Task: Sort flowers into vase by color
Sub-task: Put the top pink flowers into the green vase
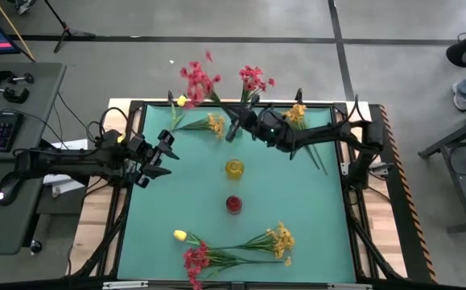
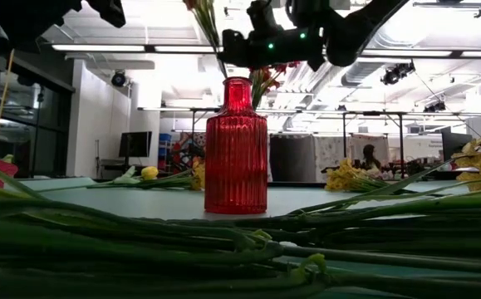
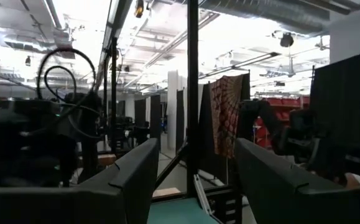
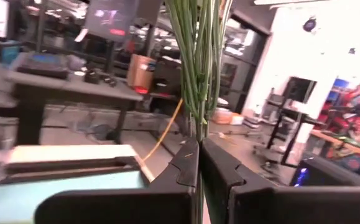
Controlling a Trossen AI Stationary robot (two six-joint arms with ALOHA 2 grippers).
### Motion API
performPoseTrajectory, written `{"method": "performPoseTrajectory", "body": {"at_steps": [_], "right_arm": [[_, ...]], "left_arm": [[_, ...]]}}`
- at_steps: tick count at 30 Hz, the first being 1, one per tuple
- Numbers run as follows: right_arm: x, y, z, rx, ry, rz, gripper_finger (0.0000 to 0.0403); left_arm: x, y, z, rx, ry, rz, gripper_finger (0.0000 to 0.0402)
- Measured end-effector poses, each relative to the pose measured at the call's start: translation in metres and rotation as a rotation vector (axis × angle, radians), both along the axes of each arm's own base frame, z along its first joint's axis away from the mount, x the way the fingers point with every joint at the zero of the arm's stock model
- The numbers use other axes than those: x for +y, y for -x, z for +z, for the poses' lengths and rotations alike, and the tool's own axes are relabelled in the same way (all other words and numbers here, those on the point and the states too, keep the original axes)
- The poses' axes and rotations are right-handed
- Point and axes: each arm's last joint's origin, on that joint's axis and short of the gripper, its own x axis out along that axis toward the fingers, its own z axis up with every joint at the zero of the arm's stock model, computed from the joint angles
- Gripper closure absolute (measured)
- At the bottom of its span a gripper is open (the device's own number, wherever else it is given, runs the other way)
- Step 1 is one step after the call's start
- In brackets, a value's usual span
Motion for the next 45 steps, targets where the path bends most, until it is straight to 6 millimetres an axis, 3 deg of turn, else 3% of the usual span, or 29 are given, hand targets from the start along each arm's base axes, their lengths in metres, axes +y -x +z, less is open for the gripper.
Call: {"method": "performPoseTrajectory", "body": {"at_steps": [6, 12, 28, 45], "right_arm": [[-0.022, 0.002, 0.009, -0.033, 0.005, -0.053, 0.0403], [-0.035, 0.005, 0.005, -0.044, -0.089, -0.038, 0.0403], [-0.04, -0.001, -0.017, 0.018, -0.137, -0.047, 0.0403], [-0.042, 0.001, -0.019, 0.022, -0.189, -0.115, 0.0399]], "left_arm": [[0.0, 0.0, 0.0, 0.0, 0.0, 0.003, 0.0199], [0.0, 0.0, 0.0, -0.001, 0.001, 0.005, 0.0199], [0.0, 0.0, 0.0, 0.0, 0.001, 0.005, 0.0199], [0.001, -0.002, -0.003, 0.039, 0.011, 0.008, 0.0199]]}}
